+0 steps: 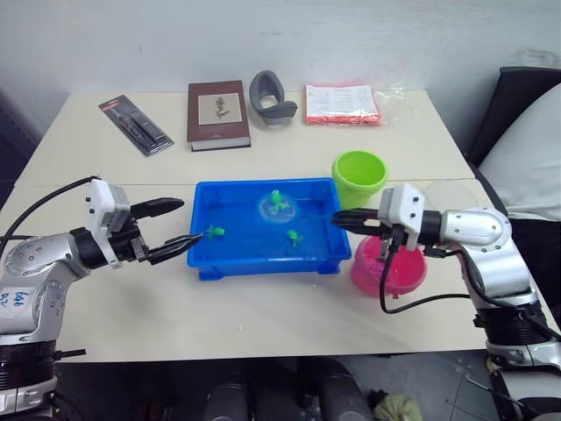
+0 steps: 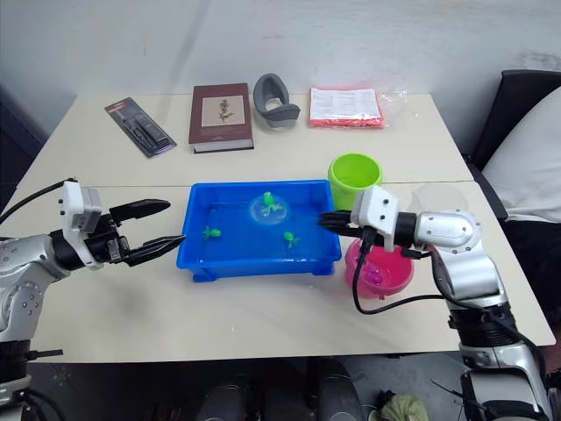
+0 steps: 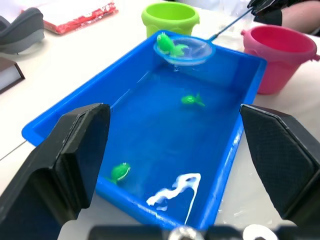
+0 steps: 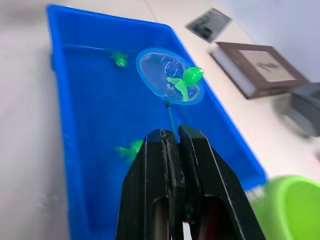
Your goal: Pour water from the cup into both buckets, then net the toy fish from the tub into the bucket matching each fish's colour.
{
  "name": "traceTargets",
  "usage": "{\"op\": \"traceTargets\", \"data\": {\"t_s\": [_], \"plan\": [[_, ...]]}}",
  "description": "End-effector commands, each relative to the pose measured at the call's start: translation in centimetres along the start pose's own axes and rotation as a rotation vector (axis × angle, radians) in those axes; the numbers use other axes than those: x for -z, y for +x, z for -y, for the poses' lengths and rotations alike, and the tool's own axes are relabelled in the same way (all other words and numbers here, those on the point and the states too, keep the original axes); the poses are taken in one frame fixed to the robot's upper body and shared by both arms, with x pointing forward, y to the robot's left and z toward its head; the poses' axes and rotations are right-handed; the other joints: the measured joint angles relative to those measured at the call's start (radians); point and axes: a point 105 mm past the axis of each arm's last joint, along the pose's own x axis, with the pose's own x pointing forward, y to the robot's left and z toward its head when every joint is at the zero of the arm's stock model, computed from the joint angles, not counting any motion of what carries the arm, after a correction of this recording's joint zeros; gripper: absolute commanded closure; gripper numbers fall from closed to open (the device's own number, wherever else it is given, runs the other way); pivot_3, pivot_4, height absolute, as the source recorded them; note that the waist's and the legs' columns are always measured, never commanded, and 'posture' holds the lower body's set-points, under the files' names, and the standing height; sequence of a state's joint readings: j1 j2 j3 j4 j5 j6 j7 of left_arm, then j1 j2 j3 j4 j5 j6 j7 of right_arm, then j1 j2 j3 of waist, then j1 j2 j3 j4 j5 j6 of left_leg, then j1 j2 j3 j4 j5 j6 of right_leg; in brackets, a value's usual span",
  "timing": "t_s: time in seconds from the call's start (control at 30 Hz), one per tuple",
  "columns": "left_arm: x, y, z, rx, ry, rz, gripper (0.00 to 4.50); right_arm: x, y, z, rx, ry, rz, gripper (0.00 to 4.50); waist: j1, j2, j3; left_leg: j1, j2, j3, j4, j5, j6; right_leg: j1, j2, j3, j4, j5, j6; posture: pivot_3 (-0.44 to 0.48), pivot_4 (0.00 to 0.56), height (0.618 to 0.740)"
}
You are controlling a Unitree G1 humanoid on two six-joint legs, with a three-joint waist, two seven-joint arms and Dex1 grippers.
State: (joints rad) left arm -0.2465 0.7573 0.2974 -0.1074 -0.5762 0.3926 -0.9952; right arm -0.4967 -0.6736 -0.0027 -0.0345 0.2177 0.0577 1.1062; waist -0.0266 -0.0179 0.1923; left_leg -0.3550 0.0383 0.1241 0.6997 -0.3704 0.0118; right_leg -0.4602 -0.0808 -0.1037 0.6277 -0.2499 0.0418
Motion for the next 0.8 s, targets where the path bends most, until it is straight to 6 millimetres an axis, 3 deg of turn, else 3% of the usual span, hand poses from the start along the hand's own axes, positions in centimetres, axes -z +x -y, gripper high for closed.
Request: {"op": "traceTargets", "data": {"t_s": [0.03,0.37,0.57,0.8], "plan": [[-1.1,0.6,0.0,0.008,0.046,0.034,0.06,-0.9,-1.2,1.5,0.070,-0.072,0.016,4.50,0.000,0.000,0.000,0.000,0.000,0.000,0.000,0.000,0.000,0.000,0.000,0.000,0.000,0.000,0.000,0.000,0.150,0.740],[-0.9,1.7,0.1,0.018,0.046,0.056,0.06,0.7,-5.4,6.6,0.269,-0.180,-0.108,4.50,0.001,0.000,0.000,0.000,0.000,0.000,0.000,0.000,0.000,0.000,0.000,0.000,0.000,0.000,0.000,0.000,0.150,0.740],[-0.9,2.3,0.2,0.018,0.047,0.074,0.06,2.1,-6.9,9.1,0.385,-0.259,-0.212,4.50,-0.001,0.000,0.000,0.001,0.000,0.001,0.000,0.001,0.000,0.000,0.000,0.001,0.000,0.000,0.000,0.000,0.150,0.740],[-0.9,3.0,0.3,0.019,0.045,0.098,0.06,4.5,-7.8,9.5,0.342,-0.624,-0.403,4.50,-0.001,0.000,0.000,0.001,0.000,0.002,0.000,0.001,-0.001,0.000,0.000,0.001,0.000,0.000,0.000,0.000,0.150,0.740]]}}
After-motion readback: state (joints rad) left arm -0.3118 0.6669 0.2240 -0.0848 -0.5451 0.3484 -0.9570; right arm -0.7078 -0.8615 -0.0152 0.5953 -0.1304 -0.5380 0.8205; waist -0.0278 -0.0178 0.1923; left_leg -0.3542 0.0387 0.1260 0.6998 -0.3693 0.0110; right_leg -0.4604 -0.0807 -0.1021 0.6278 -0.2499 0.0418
